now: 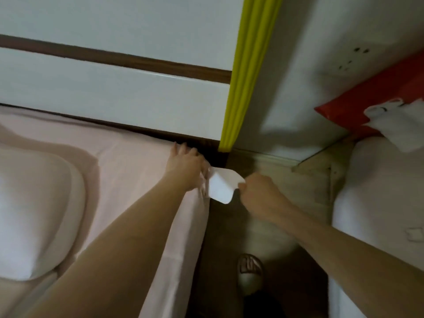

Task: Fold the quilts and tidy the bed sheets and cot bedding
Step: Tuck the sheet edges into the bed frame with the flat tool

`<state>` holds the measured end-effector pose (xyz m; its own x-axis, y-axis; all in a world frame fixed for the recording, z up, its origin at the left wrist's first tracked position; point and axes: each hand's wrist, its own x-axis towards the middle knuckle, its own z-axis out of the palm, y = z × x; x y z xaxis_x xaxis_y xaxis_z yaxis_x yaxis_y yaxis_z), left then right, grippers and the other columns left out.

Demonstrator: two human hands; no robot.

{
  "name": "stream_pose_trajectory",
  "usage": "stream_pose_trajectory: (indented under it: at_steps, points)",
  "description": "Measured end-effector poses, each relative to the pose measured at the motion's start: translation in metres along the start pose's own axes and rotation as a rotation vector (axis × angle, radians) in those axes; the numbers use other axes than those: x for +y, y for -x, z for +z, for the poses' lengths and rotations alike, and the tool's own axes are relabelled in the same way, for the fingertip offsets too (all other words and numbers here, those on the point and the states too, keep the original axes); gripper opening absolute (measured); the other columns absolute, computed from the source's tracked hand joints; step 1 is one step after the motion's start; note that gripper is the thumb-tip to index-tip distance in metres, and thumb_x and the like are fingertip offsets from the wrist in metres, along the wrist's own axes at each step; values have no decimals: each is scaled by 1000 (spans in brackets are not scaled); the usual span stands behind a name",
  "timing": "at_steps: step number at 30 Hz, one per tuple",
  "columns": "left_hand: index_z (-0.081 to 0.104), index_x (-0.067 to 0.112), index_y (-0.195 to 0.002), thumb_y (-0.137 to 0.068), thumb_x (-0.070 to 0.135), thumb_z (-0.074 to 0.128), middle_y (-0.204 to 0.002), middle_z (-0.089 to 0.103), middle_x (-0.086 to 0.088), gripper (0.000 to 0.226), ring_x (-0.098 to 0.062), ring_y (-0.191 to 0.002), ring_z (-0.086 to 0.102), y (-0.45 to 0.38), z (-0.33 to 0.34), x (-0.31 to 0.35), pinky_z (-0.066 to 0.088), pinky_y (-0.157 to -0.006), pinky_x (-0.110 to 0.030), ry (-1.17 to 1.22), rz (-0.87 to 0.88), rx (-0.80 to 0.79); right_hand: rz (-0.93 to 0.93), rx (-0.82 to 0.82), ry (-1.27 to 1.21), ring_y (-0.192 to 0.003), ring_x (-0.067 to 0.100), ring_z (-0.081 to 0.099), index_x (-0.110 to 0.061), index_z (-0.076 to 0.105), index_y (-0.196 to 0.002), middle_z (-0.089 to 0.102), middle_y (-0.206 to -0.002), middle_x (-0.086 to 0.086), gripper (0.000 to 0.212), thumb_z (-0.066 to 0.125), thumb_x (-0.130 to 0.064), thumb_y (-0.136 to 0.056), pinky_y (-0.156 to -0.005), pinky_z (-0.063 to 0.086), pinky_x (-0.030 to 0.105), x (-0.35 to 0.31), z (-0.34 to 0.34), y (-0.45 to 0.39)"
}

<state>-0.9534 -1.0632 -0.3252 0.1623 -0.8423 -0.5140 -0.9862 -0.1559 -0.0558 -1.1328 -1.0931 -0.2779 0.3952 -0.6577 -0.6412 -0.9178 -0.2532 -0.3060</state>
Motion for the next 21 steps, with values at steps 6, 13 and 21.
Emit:
stream_pose_trajectory:
  at_steps: [6, 13, 21]
  points:
    - [39, 25, -144, -91, 44, 50, -153, 33, -1, 58, -27, -145, 15, -2, 12, 21, 1, -118, -52, -141, 48, -15, 15, 269, -188, -86, 27, 62, -4, 60, -100, 63, -100, 14, 18, 42, -3, -96, -63, 45, 31, -16, 56, -33]
    - [39, 33, -143, -95, 35, 42, -157, 25, 3, 48, -31, -147, -6, 15, 26, 21, -8, -115, -57, -272, 130, -48, 112, 240, -296, -85, 26, 63, 3, 62, -106, 66, -101, 17, 21, 44, 0, -95, -58, 39, 23, 21, 64, -7]
    - [43, 43, -139, -93, 33, 47, -156, 24, 8, 47, -26, -147, 6, 4, 21, 25, -7, -113, -59, -305, 145, -75, 80, 263, -406, -93, 23, 64, -8, 58, -116, 64, -106, 10, 25, 38, -13, -102, -71, 52, 28, -21, 85, -21]
